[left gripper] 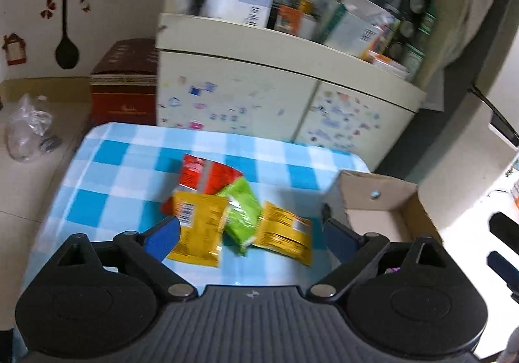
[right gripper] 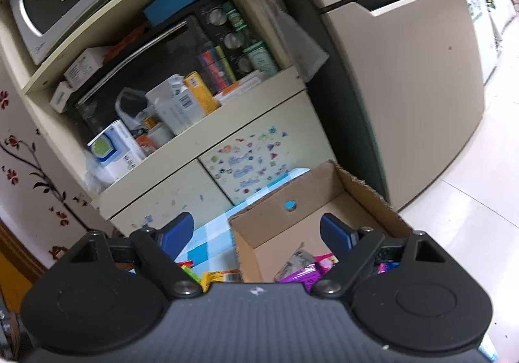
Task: Organize snacks
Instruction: 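Withdraw both tools from the box toward the remaining yellow packets, then grasp the large yellow packet with the left tool while the right tool grasps the green packet, then carry the yellow and green packets over the cardboard box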
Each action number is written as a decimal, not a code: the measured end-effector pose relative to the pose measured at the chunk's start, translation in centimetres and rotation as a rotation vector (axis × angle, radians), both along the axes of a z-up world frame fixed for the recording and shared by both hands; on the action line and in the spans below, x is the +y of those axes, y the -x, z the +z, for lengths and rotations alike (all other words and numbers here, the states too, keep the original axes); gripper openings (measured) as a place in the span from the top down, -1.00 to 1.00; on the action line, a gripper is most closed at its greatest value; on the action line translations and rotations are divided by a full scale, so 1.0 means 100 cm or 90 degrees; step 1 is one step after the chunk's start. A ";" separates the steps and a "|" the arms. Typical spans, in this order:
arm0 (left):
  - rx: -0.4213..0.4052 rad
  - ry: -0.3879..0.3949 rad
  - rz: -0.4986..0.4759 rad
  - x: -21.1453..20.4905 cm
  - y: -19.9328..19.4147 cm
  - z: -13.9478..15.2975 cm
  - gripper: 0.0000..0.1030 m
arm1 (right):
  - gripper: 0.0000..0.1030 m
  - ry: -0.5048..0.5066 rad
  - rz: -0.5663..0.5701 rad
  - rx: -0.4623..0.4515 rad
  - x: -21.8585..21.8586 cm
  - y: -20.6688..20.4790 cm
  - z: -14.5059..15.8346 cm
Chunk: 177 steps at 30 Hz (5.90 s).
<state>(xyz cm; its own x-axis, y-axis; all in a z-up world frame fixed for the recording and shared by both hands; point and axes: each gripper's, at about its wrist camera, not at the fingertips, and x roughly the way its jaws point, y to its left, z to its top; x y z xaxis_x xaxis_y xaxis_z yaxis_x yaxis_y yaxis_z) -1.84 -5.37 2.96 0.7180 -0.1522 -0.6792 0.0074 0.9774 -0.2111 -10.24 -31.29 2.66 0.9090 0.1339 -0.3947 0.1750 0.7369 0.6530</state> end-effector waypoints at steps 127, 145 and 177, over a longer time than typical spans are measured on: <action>0.026 -0.034 0.081 0.091 -0.047 -0.021 -0.26 | 0.04 0.225 0.395 -0.042 0.191 -0.119 0.017; -0.023 -0.076 0.044 0.061 -0.034 -0.007 -0.26 | 0.04 0.208 0.305 -0.051 0.150 -0.086 0.039; 0.018 0.004 -0.018 -0.035 -0.005 -0.024 -0.26 | 0.04 0.049 0.062 -0.011 0.001 -0.060 0.044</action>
